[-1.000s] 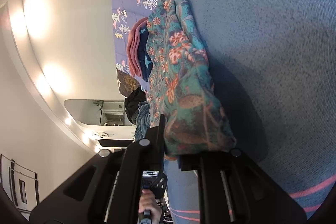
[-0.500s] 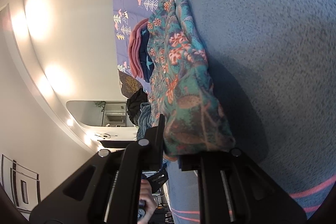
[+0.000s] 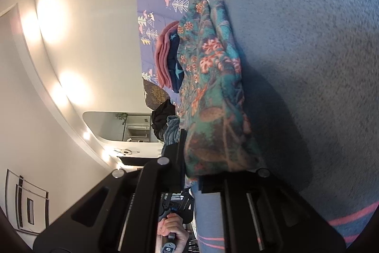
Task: Fold small clothes
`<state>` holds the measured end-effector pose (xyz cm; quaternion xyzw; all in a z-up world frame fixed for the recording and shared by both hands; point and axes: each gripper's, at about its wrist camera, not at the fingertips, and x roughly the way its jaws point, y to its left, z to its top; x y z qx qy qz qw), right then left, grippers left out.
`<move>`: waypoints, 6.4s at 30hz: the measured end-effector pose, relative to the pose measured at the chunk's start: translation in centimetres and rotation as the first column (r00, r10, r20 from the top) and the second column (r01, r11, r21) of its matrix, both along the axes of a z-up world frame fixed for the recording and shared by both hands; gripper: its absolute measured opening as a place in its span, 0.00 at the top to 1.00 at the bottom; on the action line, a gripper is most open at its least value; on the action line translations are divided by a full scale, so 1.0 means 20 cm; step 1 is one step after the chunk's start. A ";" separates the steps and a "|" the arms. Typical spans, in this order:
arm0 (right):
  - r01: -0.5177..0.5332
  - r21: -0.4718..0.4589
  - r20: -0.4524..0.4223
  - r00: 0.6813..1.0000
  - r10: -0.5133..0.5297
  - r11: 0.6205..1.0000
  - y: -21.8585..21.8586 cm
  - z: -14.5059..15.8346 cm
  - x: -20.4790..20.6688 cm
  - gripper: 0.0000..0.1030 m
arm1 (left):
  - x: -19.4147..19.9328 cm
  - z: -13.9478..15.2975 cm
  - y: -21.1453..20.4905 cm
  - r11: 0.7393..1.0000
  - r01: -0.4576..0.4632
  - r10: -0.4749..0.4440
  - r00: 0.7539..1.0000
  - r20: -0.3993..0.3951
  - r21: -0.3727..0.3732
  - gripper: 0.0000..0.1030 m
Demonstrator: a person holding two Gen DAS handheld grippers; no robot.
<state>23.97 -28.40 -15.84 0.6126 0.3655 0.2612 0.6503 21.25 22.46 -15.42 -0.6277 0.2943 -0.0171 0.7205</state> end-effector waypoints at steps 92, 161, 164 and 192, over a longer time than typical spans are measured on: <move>0.013 -0.592 0.085 0.995 0.045 0.806 -0.11 0.17 -0.44 0.87 | -0.66 0.12 -0.40 0.835 0.256 -0.331 0.941 0.073 0.487 0.53; -0.090 -0.637 -0.079 0.996 0.051 0.765 0.04 0.14 0.74 1.00 | 0.47 0.13 -0.43 0.549 0.292 -0.092 0.953 -0.290 0.783 0.81; -0.044 -0.692 -0.063 0.998 0.000 0.720 0.01 0.17 0.77 1.00 | 0.48 0.13 -0.34 0.560 0.258 -0.012 0.953 -0.304 0.788 0.81; 0.018 -0.737 0.063 0.997 0.043 0.676 0.03 0.26 0.82 0.94 | 0.48 0.12 -0.15 0.675 0.227 -0.097 0.971 -0.221 0.702 0.80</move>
